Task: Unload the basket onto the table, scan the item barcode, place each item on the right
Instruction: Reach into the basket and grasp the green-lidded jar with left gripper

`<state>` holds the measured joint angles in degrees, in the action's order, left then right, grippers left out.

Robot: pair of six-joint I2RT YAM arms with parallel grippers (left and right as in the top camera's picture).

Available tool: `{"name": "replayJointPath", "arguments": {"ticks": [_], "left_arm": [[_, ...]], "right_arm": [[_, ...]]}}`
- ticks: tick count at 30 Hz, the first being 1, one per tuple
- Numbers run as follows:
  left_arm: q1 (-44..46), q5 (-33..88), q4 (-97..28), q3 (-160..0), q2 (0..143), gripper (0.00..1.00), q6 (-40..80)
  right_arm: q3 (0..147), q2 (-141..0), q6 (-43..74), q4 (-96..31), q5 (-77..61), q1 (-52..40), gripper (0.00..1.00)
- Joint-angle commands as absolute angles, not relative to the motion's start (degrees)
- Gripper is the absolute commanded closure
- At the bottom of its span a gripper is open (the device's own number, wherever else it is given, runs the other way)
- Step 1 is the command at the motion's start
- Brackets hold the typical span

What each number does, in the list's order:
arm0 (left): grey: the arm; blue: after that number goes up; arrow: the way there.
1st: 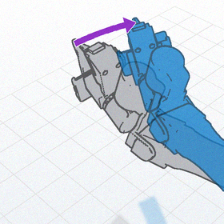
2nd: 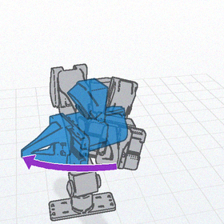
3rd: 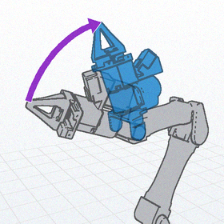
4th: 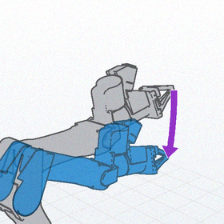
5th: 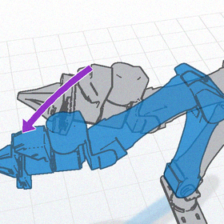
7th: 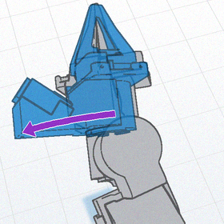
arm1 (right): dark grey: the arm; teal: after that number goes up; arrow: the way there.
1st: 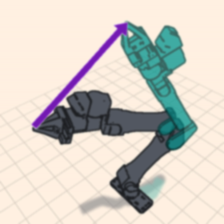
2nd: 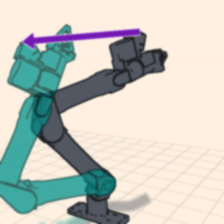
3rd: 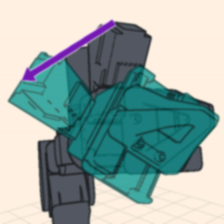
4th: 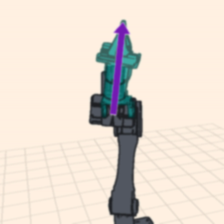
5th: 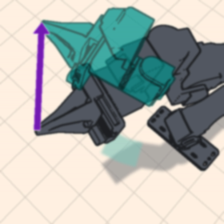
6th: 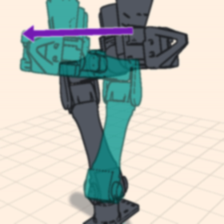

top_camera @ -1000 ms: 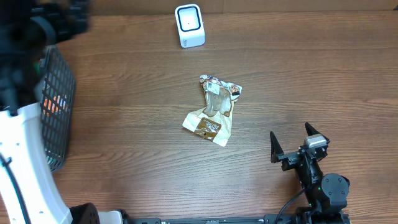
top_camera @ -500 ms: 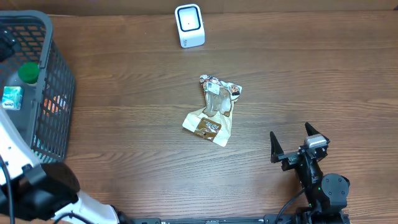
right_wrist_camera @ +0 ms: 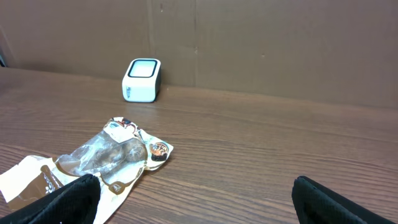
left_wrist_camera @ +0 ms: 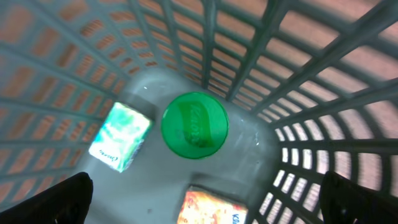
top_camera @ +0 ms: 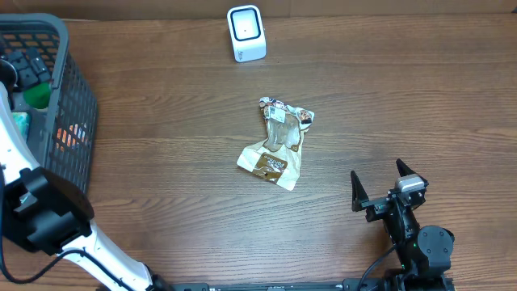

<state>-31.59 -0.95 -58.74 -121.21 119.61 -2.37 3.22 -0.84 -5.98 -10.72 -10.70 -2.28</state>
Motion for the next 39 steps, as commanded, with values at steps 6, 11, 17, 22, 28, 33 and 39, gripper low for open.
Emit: {"name": "replayJointPath", "arguments": {"ticks": [6,11,17,22,28,33,39], "left_arm": [[-32.3,1.3,-56.6,-121.1,124.1,0.04,-6.3],[-32.9,1.6,-55.2,-120.0,125.8,0.08,-6.2],[-33.1,2.0,-51.0,-115.2,126.0,0.09,-6.2],[-33.1,2.0,-46.4,-110.2,126.0,0.10,-6.2],[-33.1,2.0,-41.2,-106.5,126.0,0.07,-6.5],[-33.1,2.0,-37.0,-104.3,126.0,0.04,-7.3],[-33.1,2.0,-34.7,-102.8,126.3,0.03,-7.3]], "right_arm": [[3.3,-0.2,-6.1,-10.6,-11.0,-2.5,0.00],[3.3,-0.2,-6.1,-10.6,-11.0,-2.5,0.00],[3.3,-0.2,-6.1,-10.5,-11.0,-2.5,0.00],[3.3,-0.2,-6.1,-10.6,-11.0,-2.5,0.00],[3.2,-0.2,-6.1,-10.5,-11.0,-2.5,0.00],[3.3,-0.2,-6.1,-10.6,-11.0,-2.5,0.00],[3.3,-0.2,-6.1,-10.6,-11.0,-2.5,0.00]]}}
